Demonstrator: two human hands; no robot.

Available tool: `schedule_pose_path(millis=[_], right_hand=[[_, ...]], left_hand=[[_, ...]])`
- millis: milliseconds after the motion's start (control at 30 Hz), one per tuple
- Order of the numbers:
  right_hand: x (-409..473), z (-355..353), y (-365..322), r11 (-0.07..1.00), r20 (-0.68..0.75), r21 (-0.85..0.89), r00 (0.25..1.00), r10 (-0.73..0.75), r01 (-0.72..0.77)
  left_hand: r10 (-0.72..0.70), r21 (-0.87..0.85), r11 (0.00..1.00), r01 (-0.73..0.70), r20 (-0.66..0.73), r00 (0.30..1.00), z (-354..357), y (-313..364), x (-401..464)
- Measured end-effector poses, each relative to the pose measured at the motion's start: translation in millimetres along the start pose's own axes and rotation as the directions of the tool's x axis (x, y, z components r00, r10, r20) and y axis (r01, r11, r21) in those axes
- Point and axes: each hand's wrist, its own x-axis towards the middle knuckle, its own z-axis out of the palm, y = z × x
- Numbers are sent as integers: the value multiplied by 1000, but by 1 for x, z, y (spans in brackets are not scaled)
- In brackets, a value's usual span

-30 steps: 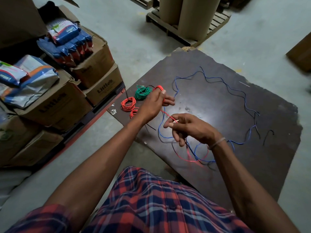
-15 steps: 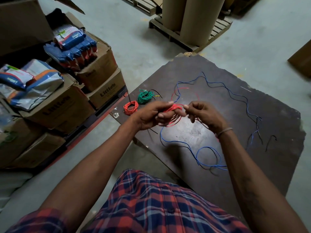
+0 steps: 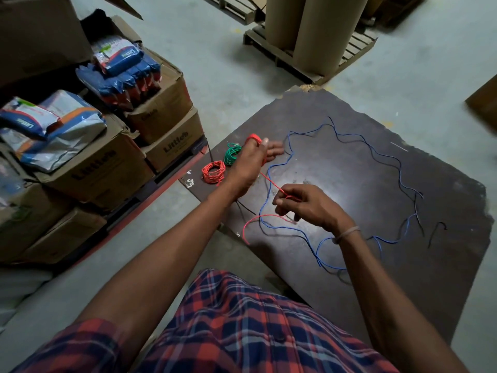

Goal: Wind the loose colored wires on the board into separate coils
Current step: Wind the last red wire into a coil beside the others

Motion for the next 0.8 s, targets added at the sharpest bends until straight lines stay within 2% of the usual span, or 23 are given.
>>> schedule_pose_path(millis=[100, 200, 300, 433, 500, 567, 633, 733, 800], right_hand=[[6, -11, 0, 964, -140, -267, 989, -46, 7], [12, -21, 4, 833, -250, -549, 937, -245, 71], [14, -26, 3, 846, -420, -533, 860, -290, 25], [12, -27, 8, 892, -673, -447, 682, -287, -66], [12, -28, 13, 913, -701, -404, 660, -271, -55], [15, -30, 21, 951, -700, -308, 678, -225, -4], [17, -30, 27, 996, -698, -48, 711, -85, 72], [17, -33, 28, 912, -575, 379, 813, 96, 160], [11, -37, 20, 840, -404, 533, 903, 146, 102]], left_hand=[[-79, 358, 933, 26, 134, 988, -3, -15, -8], [-130, 610, 790, -63, 267, 955, -5, -9, -18], [-91, 691, 699, -182, 339, 936, -10, -4, -20], [-9, 643, 718, -267, 392, 920, -21, -3, -20], [23, 647, 708, -283, 379, 925, -24, -3, -21], [39, 675, 680, -285, 355, 934, -26, -4, -22], [42, 709, 647, -281, 334, 942, -29, -6, -23], [41, 739, 620, -263, 304, 952, -31, -8, -23], [18, 785, 576, -229, 267, 963, -32, -11, -22]])
